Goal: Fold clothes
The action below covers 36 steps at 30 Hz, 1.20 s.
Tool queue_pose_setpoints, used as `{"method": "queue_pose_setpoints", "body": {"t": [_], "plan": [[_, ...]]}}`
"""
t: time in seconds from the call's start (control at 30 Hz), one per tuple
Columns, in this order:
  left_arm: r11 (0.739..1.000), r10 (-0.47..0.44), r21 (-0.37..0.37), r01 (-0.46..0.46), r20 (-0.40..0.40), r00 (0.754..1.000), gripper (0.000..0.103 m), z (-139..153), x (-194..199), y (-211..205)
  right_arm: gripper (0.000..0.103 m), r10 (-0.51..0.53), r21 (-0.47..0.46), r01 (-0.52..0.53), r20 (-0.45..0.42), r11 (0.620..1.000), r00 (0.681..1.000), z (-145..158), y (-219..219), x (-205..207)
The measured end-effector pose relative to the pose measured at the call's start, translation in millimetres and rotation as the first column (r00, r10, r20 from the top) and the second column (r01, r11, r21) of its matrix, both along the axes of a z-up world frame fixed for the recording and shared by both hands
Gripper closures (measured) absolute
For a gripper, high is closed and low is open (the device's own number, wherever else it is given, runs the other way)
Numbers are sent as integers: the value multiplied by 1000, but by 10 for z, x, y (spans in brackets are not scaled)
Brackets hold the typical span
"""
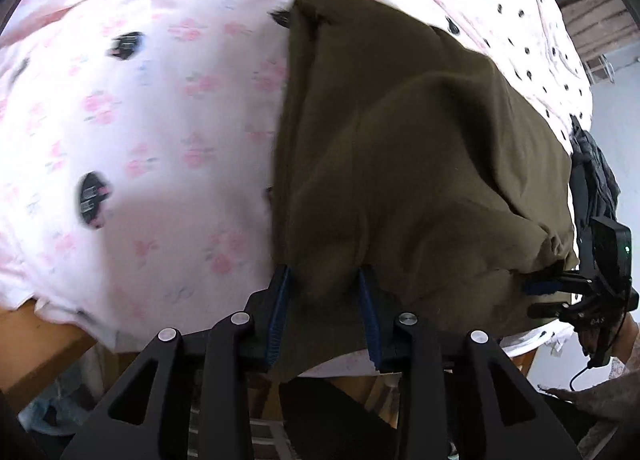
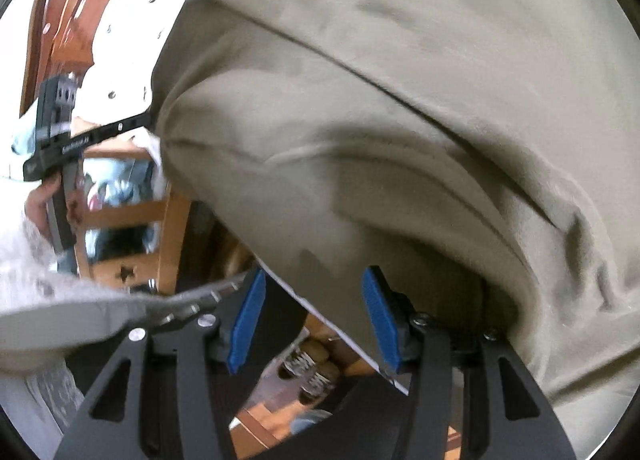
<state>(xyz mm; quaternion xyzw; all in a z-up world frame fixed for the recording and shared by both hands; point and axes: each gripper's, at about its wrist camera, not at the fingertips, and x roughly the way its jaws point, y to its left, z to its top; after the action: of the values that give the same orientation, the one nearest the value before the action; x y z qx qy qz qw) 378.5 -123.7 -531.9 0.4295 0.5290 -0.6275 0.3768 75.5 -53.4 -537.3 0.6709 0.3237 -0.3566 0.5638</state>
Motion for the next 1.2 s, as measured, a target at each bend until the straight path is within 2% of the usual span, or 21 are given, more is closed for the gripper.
{"method": "queue_pose_setpoints", "body": {"t": [0.13,0.23,0.33,0.4,0.43,0.47,0.57,0.63,0.67,0.7,0.73,0.77,0.83,0.87,0.9,0.97,1.03,1.13,1.2], "plan": [[1000,-7,13,8,-47,999,72,-4,-76,-43,50,-88,-16,88,17,996,996,-71,-88,4],[1000,5,29,-3,-76,997,72,33,-39,-78,50,-147,-88,151,42,985,988,33,-214,18],[999,23,37,-20,-96,995,73,70,6,-119,49,-158,-122,162,38,979,987,78,-347,61],[999,34,33,-30,-107,994,73,103,20,-149,64,-153,-111,156,39,981,987,40,-441,102],[999,36,28,-33,-110,993,73,127,22,-168,79,-144,-100,148,44,984,989,8,-472,125],[999,38,23,-36,-114,993,73,152,23,-188,84,-132,-95,136,47,986,990,-7,-488,152],[999,50,12,-49,-123,991,73,278,116,-235,88,-103,-72,109,83,991,991,1,-459,202],[998,67,10,-67,-127,990,73,328,162,-250,88,-104,-25,109,163,994,981,18,-395,210],[997,76,7,-76,-126,989,73,352,185,-254,89,-124,5,126,229,992,965,21,-364,194],[996,85,3,-85,-125,988,73,379,208,-256,89,-156,41,151,313,988,937,23,-333,169],[995,96,-2,-97,-125,988,73,405,234,-260,90,-197,84,178,413,980,889,28,-296,137],[995,102,-8,-104,-123,987,73,422,254,-264,94,-238,133,197,524,971,818,32,-254,103],[994,108,-21,-111,-116,987,73,447,288,-269,94,-291,212,200,670,957,683,47,-180,64],[994,107,-27,-111,-110,988,73,446,302,-268,94,-297,231,188,685,955,666,54,-150,55],[994,103,-32,-107,-100,990,73,441,306,-266,95,-292,242,172,655,955,697,26,-124,58],[994,97,-39,-100,-78,992,73,419,273,-262,91,-274,285,134,540,949,796,-141,-56,95],[994,97,-44,-101,-81,992,73,406,191,-275,89,-268,332,130,415,934,869,-377,32,128],[996,62,-53,-68,-112,992,73,430,50,-283,84,-218,379,85,325,921,920,-584,200,292],[999,-3,-42,-3,-150,989,73,437,-95,-247,84,-131,371,16,287,928,949,-592,310,434]]}}
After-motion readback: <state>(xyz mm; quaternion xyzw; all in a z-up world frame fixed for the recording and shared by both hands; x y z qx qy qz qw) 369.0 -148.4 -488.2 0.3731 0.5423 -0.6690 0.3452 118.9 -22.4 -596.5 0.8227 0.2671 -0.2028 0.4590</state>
